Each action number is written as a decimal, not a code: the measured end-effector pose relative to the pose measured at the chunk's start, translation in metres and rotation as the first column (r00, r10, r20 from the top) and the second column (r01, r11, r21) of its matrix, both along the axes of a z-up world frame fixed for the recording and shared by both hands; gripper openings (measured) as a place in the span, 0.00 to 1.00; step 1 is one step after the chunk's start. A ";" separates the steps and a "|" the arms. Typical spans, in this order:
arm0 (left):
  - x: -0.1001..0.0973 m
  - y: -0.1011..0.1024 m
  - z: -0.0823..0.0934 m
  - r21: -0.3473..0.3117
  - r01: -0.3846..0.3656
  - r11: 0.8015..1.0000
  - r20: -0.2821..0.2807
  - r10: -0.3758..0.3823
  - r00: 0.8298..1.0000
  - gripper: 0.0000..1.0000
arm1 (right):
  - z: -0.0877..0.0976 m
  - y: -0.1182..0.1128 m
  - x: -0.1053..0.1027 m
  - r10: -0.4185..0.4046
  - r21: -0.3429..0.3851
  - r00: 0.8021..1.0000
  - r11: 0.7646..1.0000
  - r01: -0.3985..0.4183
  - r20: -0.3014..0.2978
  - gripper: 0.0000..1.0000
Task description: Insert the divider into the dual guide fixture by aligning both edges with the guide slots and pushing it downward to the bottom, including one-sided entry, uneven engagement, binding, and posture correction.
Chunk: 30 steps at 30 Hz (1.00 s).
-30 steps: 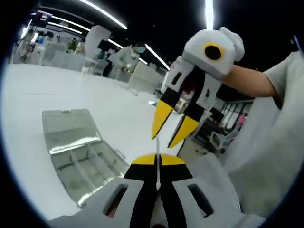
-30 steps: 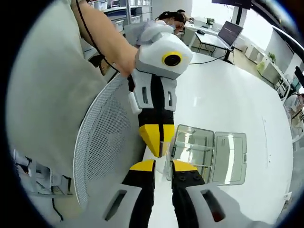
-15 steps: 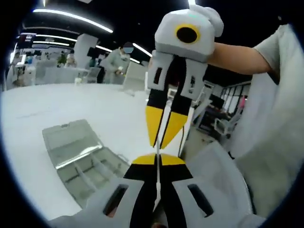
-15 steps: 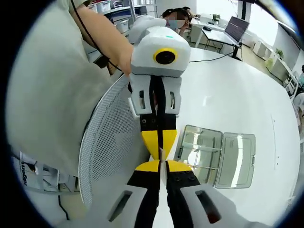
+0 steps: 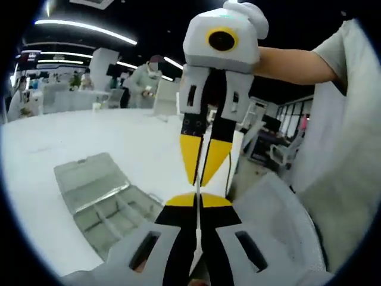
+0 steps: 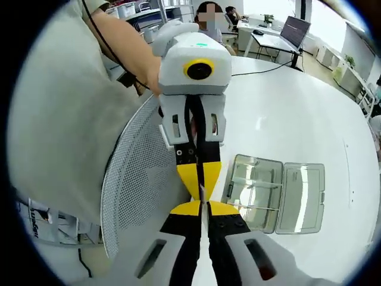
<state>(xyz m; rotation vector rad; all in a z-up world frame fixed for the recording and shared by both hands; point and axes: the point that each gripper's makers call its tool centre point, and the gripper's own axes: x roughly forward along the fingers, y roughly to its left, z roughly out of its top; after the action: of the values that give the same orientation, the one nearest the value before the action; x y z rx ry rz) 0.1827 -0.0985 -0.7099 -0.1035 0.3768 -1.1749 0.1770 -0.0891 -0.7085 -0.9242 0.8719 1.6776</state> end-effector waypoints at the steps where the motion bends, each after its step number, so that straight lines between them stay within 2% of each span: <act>1: 0.000 0.000 0.000 -0.003 -0.002 1.000 -0.001 0.002 1.000 0.00 | 0.000 0.000 0.000 -0.009 -0.002 1.000 1.000 0.009 -0.005 0.00; 3: 0.000 0.000 0.001 -0.012 0.001 1.000 0.009 -0.001 1.000 0.00 | 0.001 0.000 -0.001 -0.057 -0.013 0.998 0.998 0.056 -0.036 0.00; 5: -0.002 0.000 0.003 -0.023 0.007 1.000 0.008 -0.006 1.000 0.00 | 0.002 0.000 -0.002 -0.034 -0.001 0.999 0.999 0.033 -0.038 0.00; 8: -0.003 -0.002 0.005 -0.027 0.016 1.000 0.012 -0.015 1.000 0.00 | 0.002 0.000 -0.002 -0.056 -0.004 0.997 0.998 0.056 -0.061 0.00; 11: -0.003 -0.001 0.005 -0.036 0.016 0.999 0.003 -0.016 1.000 0.00 | 0.003 0.000 -0.001 -0.124 0.000 0.986 0.992 0.125 -0.108 0.00; 14: -0.002 0.001 0.005 -0.054 0.010 0.998 -0.018 -0.011 1.000 0.00 | 0.005 0.001 -0.003 -0.088 0.027 0.992 0.996 0.090 -0.086 0.00; 18: -0.006 -0.001 0.006 -0.045 0.017 0.999 -0.012 -0.018 1.000 0.00 | 0.004 0.001 -0.005 -0.092 0.021 0.991 0.995 0.094 -0.094 0.00; 30: -0.007 0.003 0.009 -0.034 0.012 0.999 0.005 -0.012 1.000 0.00 | 0.004 0.002 -0.003 -0.064 0.045 0.996 0.997 0.067 -0.066 0.00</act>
<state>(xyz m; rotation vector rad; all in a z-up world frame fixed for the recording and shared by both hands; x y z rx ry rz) 0.1760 -0.0954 -0.7011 -0.1283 0.3531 -1.1937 0.1737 -0.0872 -0.7043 -0.8052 0.8931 1.6718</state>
